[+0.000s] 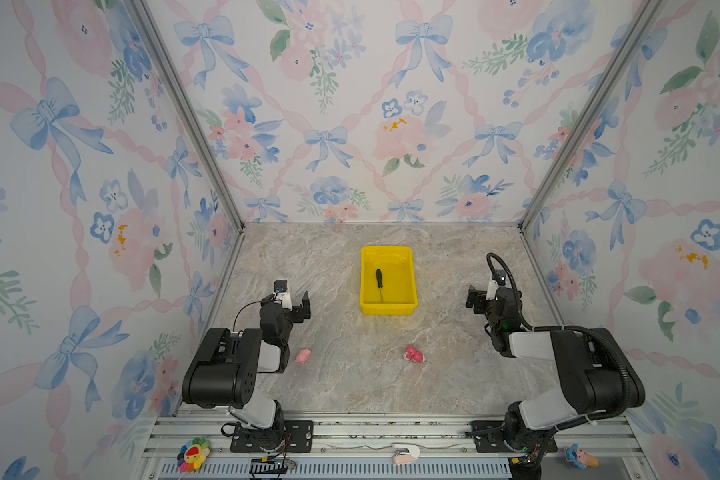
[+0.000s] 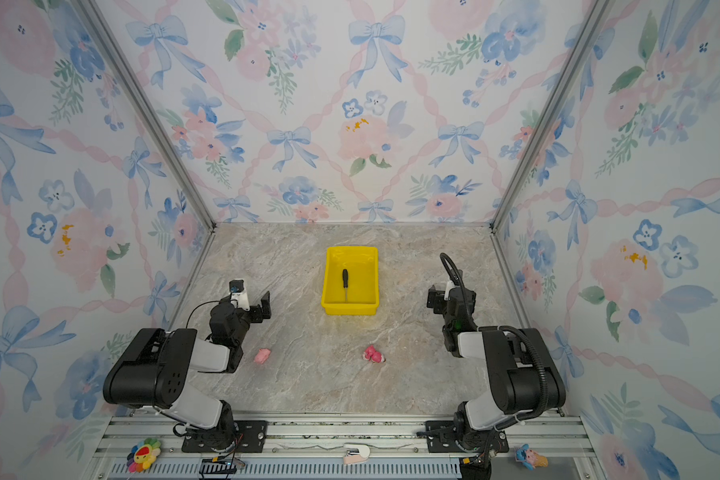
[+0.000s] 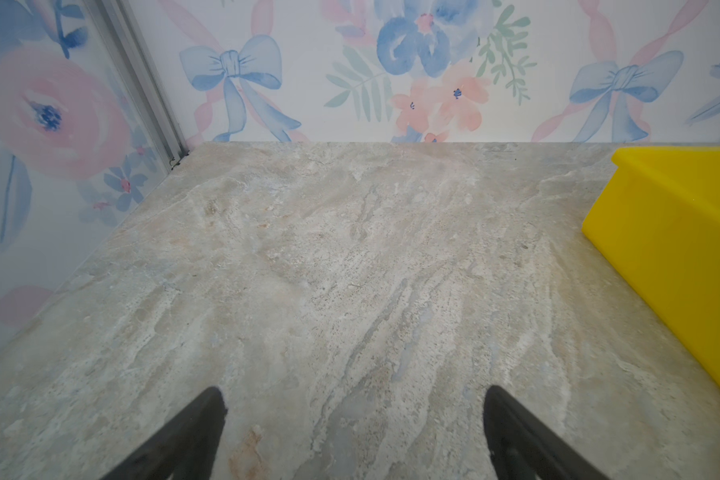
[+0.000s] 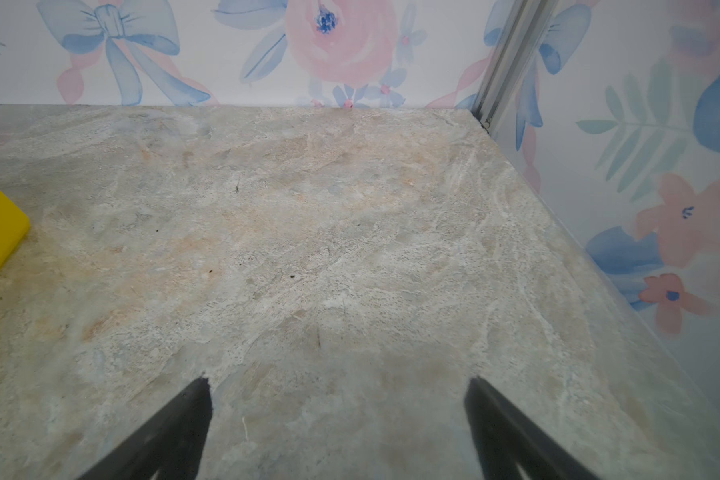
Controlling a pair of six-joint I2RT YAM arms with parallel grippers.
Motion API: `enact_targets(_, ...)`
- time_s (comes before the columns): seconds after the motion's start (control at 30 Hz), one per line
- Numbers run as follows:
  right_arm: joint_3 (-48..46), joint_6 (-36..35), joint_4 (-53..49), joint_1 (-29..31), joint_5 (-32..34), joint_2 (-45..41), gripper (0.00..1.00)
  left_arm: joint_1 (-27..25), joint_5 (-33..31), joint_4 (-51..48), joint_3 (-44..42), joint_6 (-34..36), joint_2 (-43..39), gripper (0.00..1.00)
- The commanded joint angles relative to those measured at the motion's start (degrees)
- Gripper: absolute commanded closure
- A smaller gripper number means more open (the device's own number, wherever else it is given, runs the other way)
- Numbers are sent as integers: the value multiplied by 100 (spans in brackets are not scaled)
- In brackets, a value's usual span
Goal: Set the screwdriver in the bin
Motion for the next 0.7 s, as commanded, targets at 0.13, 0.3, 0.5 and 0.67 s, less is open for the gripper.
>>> enact_targets(0.13,-32,-72,254,-48,-146,46,3,-163,-503,305,-20,186,-1,3)
enact_targets(0.3,-76,-68,317,-49,-165,29,3,-193,-521,317,-35,189,-18,2)
enact_targets(0.5,-78,-67,326,-49,-164,28,3,-184,-494,320,-23,192,-17,3)
enact_targets(0.67,-80,-67,325,-49,-164,28,3,-175,-485,321,-28,191,-4,3)
